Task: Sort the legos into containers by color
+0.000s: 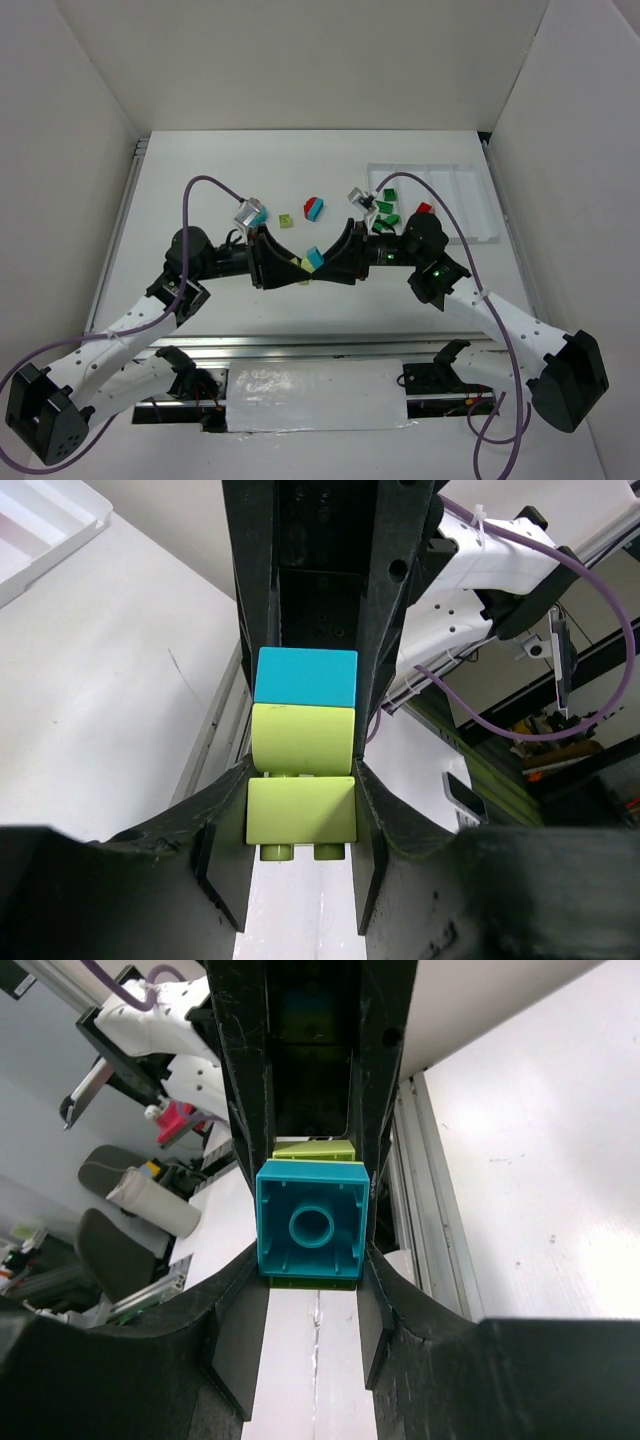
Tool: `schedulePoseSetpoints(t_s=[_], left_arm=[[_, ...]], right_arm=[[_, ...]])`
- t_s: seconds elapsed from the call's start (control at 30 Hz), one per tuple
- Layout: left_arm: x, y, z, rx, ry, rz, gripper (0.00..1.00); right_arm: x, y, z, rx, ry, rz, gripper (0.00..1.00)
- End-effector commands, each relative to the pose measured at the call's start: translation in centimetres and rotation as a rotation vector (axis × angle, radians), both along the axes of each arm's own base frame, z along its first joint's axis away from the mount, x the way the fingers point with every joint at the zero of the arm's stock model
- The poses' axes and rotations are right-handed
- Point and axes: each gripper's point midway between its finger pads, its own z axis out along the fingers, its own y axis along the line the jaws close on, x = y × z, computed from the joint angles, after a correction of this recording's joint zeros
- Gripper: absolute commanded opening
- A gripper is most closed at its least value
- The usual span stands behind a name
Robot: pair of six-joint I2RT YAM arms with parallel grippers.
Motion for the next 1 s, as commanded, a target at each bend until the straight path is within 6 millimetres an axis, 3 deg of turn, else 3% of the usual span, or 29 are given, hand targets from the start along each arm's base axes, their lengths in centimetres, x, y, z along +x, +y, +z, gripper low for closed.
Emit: schedulePoseSetpoints(t_s=[0.0, 0.07, 0.23, 0.43, 0.63, 0.97], left_arm=[[-0.8, -0.2, 1.6, -0.038, -0.08, -0.044, 0.07], [-0.7, -0.2, 1.8, -0.036, -0.083, -0.039, 0.0], [-0.5, -0.1, 1.9, -0.032, -0.091, -0.019, 0.0], [-0.4, 0.0, 2.5, -0.045, -0.107, -0.008, 0.0], [-0.2, 0.0, 2.3, -0.029, -0.113, 0.0, 0.0], [0.1, 0.0, 1.8, -0.008, -0.104, 0.007, 0.0]], right_arm=[[-0.2, 0.1, 2.3, 0.061, -0.071, 0.02, 0.0], [-0.4, 0.3, 1.8, 0.056, -0.059, 0.044, 0.01], [-1.1, 0.1, 1.6, 0.062, -0.067, 0.079, 0.06], [-1.2, -0.1, 1.7, 0.05, -0.078, 0.069, 0.0], [0.9, -1.1, 0.8, 0.013, -0.091, -0.064, 0.0], [1.9, -3.0, 0.4, -0.005, -0.091, -0.145, 0.0]])
